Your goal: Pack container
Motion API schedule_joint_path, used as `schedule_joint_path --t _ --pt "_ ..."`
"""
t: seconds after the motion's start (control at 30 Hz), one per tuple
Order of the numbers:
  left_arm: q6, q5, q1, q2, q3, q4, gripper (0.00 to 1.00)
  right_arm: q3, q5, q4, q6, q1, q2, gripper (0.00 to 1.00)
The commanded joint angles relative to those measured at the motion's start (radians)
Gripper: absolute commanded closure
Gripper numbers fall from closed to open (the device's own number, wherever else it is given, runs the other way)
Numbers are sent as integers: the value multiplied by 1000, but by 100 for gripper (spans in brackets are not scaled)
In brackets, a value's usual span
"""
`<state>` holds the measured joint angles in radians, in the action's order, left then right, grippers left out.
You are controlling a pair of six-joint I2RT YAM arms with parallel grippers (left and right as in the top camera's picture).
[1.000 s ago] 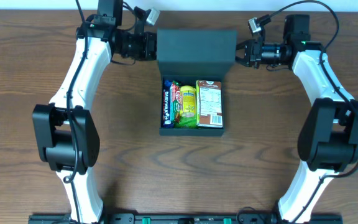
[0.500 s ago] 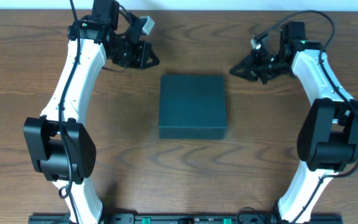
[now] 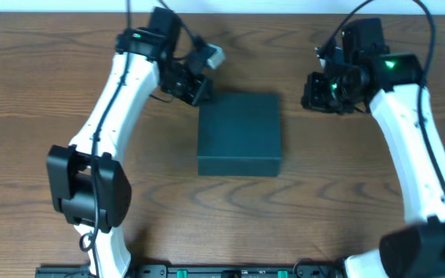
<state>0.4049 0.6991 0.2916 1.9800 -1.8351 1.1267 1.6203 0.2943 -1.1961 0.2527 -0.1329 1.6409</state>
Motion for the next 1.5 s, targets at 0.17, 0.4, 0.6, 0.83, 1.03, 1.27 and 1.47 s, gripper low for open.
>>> schedule_joint_path --t 0.17,0.4,0.6,0.83,1.03,1.27,1.47 --pt "93 -32 127 -24 119 -41 95 -280 -114 29 18 -18 -345 98" --pt "23 -148 238 -22 191 -135 94 -695 2 124 76 -34 -710 98" --pt "-26 -212 284 -22 241 -180 94 -943 107 237 145 -41 -823 98" --pt "-71 -212 287 -22 309 -241 94 -1136 138 487 200 -59 -823 98" --pt "-89 -212 286 -22 347 -264 94 -1294 140 799 333 -80 -815 99" --pt "-89 -212 286 -22 346 -265 94 -1386 101 1152 459 -172 -698 98" --pt "-89 -212 286 -22 346 -265 94 -1386 -58 1399 535 -283 -468 98"
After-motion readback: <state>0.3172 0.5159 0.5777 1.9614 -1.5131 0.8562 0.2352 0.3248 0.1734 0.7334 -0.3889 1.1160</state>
